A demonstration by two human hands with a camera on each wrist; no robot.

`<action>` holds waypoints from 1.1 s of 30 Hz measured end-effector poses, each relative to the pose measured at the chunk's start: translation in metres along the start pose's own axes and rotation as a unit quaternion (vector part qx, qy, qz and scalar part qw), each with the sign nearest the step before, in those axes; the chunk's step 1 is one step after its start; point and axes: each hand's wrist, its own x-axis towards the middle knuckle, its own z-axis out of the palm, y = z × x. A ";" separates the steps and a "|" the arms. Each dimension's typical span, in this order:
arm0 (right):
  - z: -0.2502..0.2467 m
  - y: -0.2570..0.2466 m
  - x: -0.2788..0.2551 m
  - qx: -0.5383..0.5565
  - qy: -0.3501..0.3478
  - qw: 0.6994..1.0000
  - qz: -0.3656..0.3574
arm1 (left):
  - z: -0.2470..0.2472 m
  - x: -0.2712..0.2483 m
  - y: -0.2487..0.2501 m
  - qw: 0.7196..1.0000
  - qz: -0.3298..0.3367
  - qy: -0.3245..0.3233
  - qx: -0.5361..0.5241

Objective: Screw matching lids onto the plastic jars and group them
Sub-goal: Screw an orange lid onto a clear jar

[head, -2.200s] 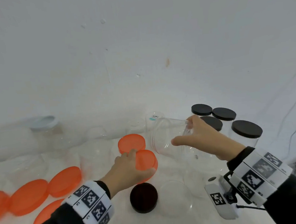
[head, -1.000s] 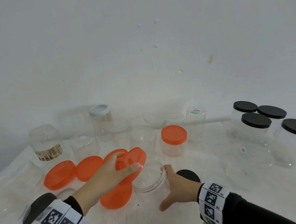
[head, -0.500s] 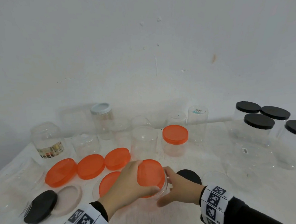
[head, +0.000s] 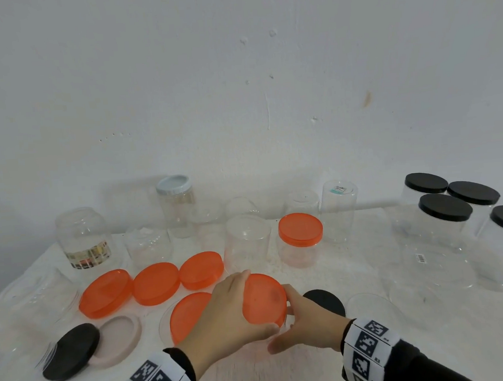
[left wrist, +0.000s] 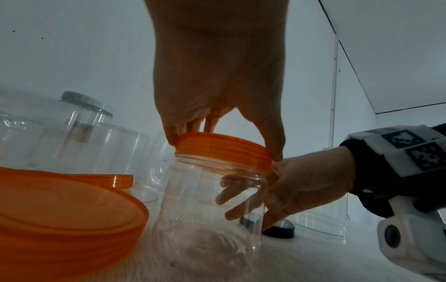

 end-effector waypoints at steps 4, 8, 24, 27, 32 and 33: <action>0.000 -0.002 0.000 -0.008 0.000 1.000 0.002 | 0.002 0.002 0.002 1.000 0.001 0.000 0.007; 0.000 -0.006 -0.003 -0.028 -0.003 1.000 0.010 | -0.001 0.001 0.000 1.000 -0.017 -0.017 -0.020; -0.015 -0.106 0.009 -0.431 -0.140 0.891 -0.026 | 0.007 -0.002 -0.037 0.951 -0.070 -0.122 -0.274; -0.014 -0.110 0.013 -0.465 -0.149 0.872 -0.012 | 0.009 -0.002 -0.040 0.952 -0.073 -0.113 -0.276; -0.014 -0.109 0.015 -0.470 -0.126 0.874 0.005 | 0.011 -0.003 -0.041 0.952 -0.071 -0.096 -0.280; -0.013 -0.108 0.015 -0.469 -0.121 0.875 0.009 | 0.011 -0.003 -0.041 0.952 -0.072 -0.096 -0.282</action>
